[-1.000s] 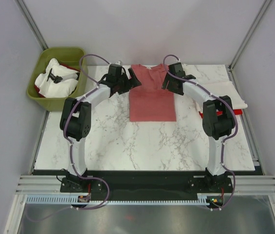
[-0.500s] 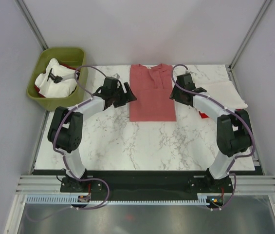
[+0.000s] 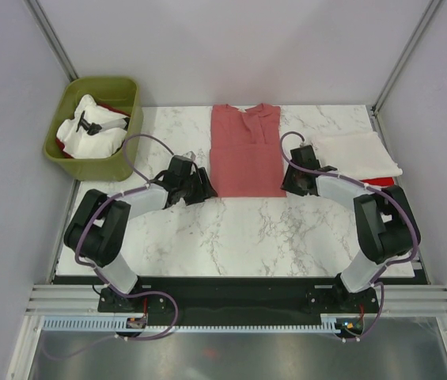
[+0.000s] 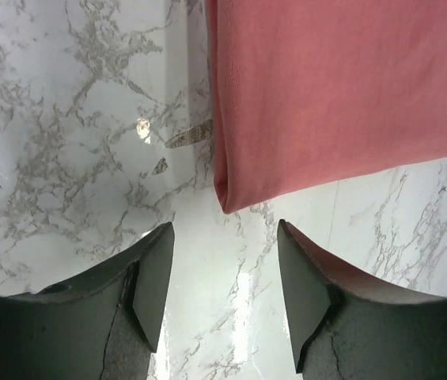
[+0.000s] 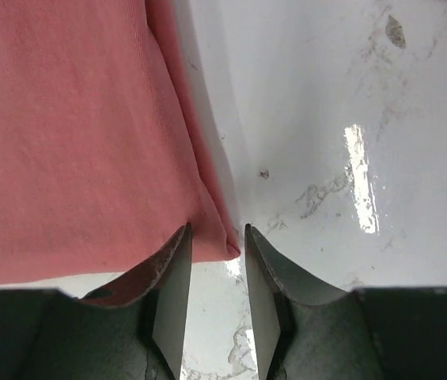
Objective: Fold and stack the t-shirts
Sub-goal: Fold the tshirt, then neatly place the folded tshirt to the corner
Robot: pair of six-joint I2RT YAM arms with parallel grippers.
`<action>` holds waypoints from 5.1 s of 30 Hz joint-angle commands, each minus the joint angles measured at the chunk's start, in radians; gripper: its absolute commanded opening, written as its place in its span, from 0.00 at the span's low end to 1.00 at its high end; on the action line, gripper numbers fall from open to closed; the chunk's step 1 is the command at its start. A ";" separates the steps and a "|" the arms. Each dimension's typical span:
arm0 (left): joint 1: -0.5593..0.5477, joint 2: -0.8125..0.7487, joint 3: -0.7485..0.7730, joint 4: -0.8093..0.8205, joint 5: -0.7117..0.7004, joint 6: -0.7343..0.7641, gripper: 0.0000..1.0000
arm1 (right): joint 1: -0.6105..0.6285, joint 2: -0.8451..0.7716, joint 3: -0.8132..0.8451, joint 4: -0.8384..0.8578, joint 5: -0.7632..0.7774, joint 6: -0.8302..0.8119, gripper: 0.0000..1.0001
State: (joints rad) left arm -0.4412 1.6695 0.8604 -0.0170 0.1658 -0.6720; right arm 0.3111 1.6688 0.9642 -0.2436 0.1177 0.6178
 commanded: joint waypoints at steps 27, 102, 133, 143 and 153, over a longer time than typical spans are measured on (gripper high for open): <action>-0.010 0.127 0.091 0.040 0.009 -0.014 0.47 | -0.007 0.088 0.004 0.067 -0.052 0.013 0.07; -0.113 -0.689 -0.115 -0.330 0.008 -0.058 0.05 | 0.020 -0.473 0.014 -0.037 -0.158 -0.007 0.00; 0.216 0.218 0.629 -0.344 0.206 0.032 1.00 | -0.030 0.191 0.359 0.389 -0.170 -0.082 0.97; 0.208 -0.034 0.177 -0.055 0.186 -0.074 0.91 | -0.023 0.157 0.203 0.245 -0.236 -0.162 0.74; 0.200 -0.108 -0.061 0.142 0.111 -0.066 0.88 | 0.002 0.223 0.087 0.219 -0.228 -0.098 0.51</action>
State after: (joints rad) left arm -0.2337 1.6123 0.8665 -0.0307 0.3256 -0.7231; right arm 0.3058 1.8771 1.0828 -0.0017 -0.1001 0.4946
